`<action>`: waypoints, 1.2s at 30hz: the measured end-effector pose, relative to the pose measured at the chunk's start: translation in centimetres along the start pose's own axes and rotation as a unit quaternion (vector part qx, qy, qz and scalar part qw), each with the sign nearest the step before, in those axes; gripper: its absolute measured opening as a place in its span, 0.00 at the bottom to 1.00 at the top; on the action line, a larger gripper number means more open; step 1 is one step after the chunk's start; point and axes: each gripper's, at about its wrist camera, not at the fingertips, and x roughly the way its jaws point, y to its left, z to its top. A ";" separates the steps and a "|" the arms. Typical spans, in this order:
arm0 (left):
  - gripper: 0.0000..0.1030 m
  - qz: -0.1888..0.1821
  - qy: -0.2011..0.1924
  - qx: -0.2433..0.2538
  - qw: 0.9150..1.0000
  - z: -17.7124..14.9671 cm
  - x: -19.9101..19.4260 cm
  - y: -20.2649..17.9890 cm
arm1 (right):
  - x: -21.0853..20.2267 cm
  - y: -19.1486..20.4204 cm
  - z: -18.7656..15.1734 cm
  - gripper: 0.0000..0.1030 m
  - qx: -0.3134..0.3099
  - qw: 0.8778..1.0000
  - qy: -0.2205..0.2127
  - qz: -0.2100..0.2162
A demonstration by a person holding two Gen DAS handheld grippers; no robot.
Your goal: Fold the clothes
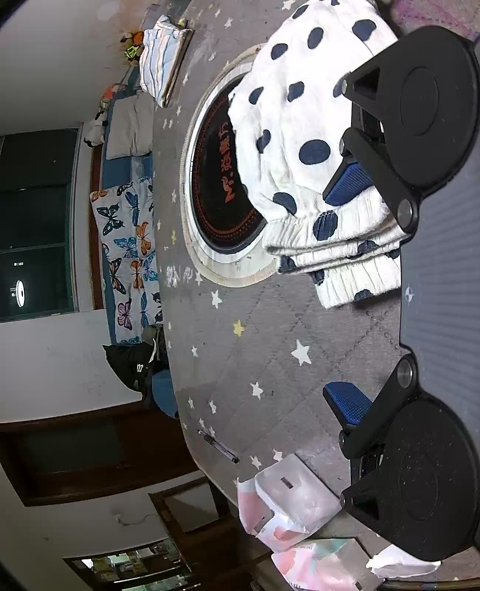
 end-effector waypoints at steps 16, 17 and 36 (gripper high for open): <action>1.00 -0.024 -0.015 -0.037 0.999 1.7 -0.4 1.3 | 3.3 -1.2 3.0 0.53 0.012 1.000 -0.009 -0.003; 1.00 -0.019 -0.014 -0.036 0.999 1.9 -0.1 1.3 | 3.3 -1.2 3.0 0.53 0.010 1.000 -0.006 -0.004; 1.00 -0.028 0.013 -0.059 0.998 2.1 2.6 2.7 | 7.6 -2.5 7.6 0.54 0.026 0.999 -0.023 -0.036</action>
